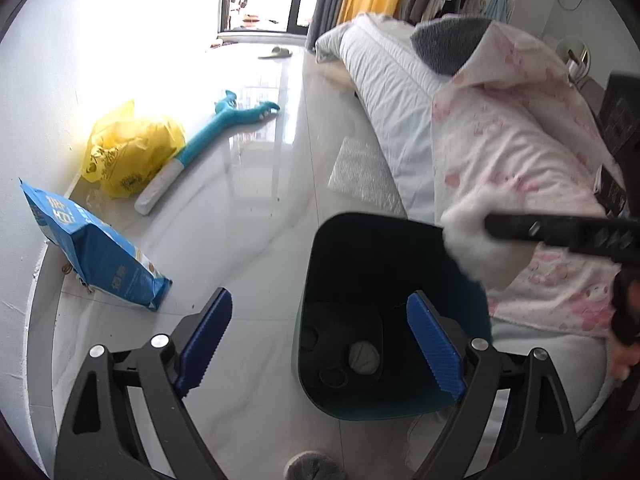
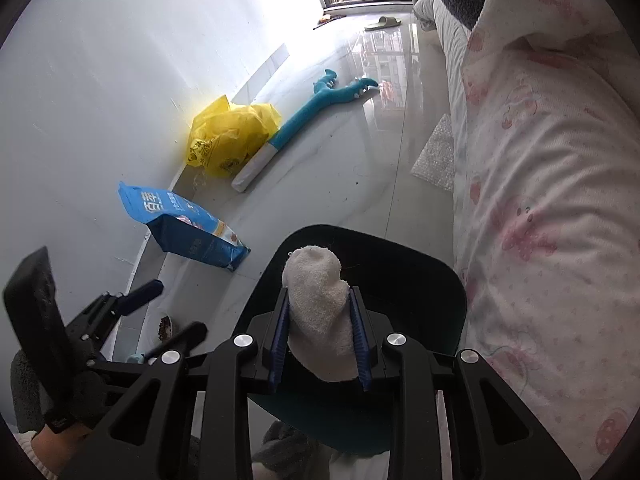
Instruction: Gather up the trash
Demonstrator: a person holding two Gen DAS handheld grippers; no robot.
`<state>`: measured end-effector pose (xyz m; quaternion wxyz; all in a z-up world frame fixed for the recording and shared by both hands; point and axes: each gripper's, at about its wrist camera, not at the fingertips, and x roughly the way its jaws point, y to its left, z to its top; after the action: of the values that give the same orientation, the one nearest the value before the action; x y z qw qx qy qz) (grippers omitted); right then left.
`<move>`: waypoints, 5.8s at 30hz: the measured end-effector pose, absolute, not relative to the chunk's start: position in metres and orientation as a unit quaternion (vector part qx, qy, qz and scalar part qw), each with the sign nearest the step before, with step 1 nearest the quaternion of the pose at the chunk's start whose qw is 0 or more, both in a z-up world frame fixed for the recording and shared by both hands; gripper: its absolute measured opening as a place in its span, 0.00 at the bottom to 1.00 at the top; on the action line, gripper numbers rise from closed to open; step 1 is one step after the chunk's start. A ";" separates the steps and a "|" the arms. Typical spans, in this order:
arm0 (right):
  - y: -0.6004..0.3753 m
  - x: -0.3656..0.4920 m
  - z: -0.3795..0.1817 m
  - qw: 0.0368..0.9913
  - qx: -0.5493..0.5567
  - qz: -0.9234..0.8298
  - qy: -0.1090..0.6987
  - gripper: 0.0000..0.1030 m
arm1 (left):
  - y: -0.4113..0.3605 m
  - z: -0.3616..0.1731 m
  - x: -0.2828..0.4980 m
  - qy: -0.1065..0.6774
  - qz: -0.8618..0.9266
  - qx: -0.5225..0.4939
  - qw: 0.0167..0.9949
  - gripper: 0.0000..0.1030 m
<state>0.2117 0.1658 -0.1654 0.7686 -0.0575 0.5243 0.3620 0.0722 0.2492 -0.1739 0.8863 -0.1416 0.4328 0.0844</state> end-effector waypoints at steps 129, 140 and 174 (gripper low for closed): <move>-0.215 0.243 -0.102 0.903 0.047 0.222 0.365 0.12 | -0.095 -0.100 0.259 0.358 -0.208 0.026 0.910 0.94; -0.210 0.236 -0.104 0.897 0.052 0.226 0.375 0.11 | -0.091 -0.096 0.252 0.355 -0.200 0.037 0.912 0.72; -0.067 0.199 -0.029 0.885 0.032 0.318 0.338 0.11 | 0.064 -0.128 0.187 0.419 -0.047 -0.007 0.907 0.71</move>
<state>0.1992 -0.0672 -0.0288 0.8853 0.0323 0.3376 0.3181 0.1871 0.0635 -0.1282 0.9067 -0.0069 0.4190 -0.0472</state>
